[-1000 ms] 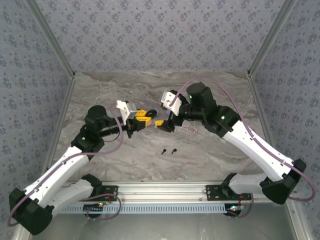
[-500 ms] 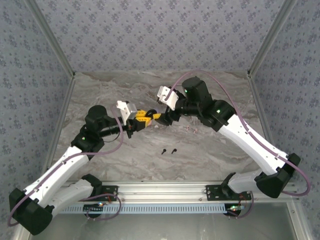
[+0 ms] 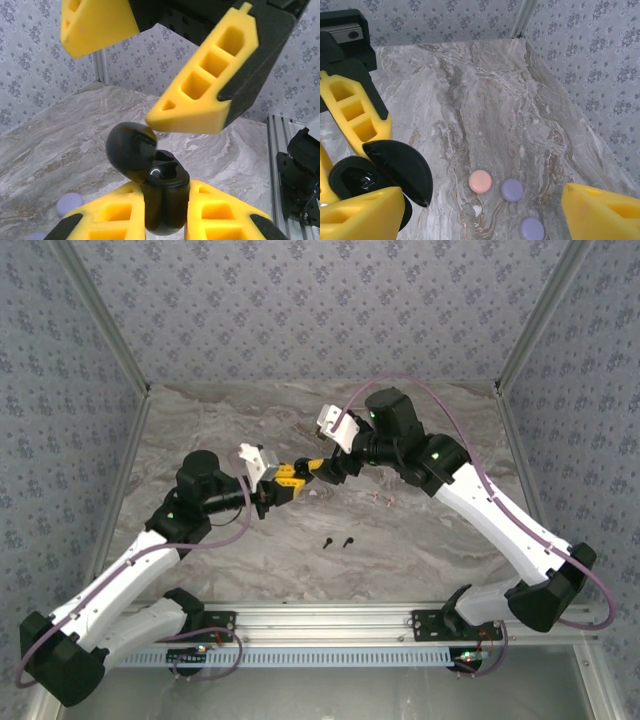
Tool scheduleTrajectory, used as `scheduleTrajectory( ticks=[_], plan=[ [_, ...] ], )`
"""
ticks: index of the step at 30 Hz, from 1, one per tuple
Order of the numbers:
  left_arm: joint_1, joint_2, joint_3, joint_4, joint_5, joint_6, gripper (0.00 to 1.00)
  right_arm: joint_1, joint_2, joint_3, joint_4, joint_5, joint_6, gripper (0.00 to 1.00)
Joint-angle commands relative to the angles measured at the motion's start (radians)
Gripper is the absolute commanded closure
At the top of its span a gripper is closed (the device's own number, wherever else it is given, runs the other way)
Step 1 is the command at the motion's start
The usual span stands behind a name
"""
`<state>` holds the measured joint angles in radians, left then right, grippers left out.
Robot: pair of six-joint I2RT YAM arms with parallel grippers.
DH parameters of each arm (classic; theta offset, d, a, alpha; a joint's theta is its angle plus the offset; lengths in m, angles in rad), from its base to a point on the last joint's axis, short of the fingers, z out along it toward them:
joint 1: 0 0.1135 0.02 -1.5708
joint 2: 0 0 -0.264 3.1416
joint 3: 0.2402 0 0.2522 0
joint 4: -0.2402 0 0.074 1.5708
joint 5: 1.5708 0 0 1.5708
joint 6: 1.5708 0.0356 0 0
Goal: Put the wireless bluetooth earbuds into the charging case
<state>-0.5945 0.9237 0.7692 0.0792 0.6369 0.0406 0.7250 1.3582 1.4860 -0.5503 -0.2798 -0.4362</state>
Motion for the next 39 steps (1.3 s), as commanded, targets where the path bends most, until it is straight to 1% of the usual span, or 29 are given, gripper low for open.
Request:
scheduleTrajectory(
  ticks=[1, 7, 9, 11, 12, 13, 14, 15, 18, 20, 22, 24, 27, 30, 33, 36, 39],
  plan=[
    [-0.008, -0.002, 0.039, 0.025, 0.024, 0.017, 1.0, -0.008, 0.012, 0.034, 0.002, 0.0, 0.028, 0.16],
    [-0.01, -0.003, 0.034, 0.02, 0.003, 0.018, 1.0, -0.02, -0.025, 0.03, -0.005, -0.006, 0.051, 0.16],
    [-0.009, -0.007, 0.027, 0.018, -0.012, 0.015, 1.0, -0.024, -0.063, 0.013, -0.01, 0.004, 0.087, 0.15],
    [-0.009, -0.017, 0.014, 0.014, -0.031, 0.011, 1.0, -0.024, -0.106, -0.015, -0.013, 0.044, 0.154, 0.15],
    [-0.009, -0.025, 0.004, 0.014, -0.042, 0.008, 1.0, -0.025, -0.128, -0.036, -0.022, 0.078, 0.206, 0.15],
    [-0.01, -0.036, -0.009, 0.015, -0.053, 0.003, 1.0, -0.024, -0.15, -0.058, -0.034, 0.132, 0.285, 0.12],
    [-0.011, -0.045, -0.022, 0.017, -0.063, -0.003, 1.0, -0.024, -0.164, -0.073, -0.046, 0.173, 0.359, 0.11],
    [-0.01, -0.057, -0.037, 0.018, -0.074, -0.012, 1.0, -0.027, -0.175, -0.089, -0.09, 0.205, 0.447, 0.11],
    [-0.01, -0.098, -0.074, 0.015, -0.103, -0.033, 1.0, -0.026, -0.175, -0.139, -0.186, 0.247, 0.693, 0.12],
    [-0.011, -0.128, -0.094, -0.001, -0.118, -0.042, 1.0, -0.021, -0.162, -0.185, -0.217, 0.246, 0.817, 0.13],
    [-0.011, -0.164, -0.113, -0.02, -0.134, -0.053, 1.0, -0.005, -0.147, -0.248, -0.226, 0.267, 0.932, 0.18],
    [-0.01, -0.199, -0.131, -0.037, -0.145, -0.064, 1.0, 0.014, -0.119, -0.302, -0.228, 0.286, 1.022, 0.22],
    [-0.01, -0.253, -0.155, -0.061, -0.166, -0.076, 1.0, 0.046, -0.049, -0.355, -0.263, 0.33, 1.143, 0.25],
    [-0.011, -0.302, -0.171, -0.077, -0.187, -0.076, 1.0, 0.06, 0.025, -0.389, -0.244, 0.327, 1.208, 0.32],
    [-0.011, -0.331, -0.177, -0.084, -0.192, -0.07, 1.0, 0.067, 0.083, -0.434, -0.186, 0.306, 1.261, 0.38],
    [-0.011, -0.34, -0.175, -0.087, -0.186, -0.067, 1.0, 0.069, 0.135, -0.464, -0.138, 0.289, 1.295, 0.41],
    [-0.011, -0.339, -0.174, -0.083, -0.18, -0.063, 1.0, 0.071, 0.191, -0.462, -0.117, 0.263, 1.304, 0.41]
  ],
)
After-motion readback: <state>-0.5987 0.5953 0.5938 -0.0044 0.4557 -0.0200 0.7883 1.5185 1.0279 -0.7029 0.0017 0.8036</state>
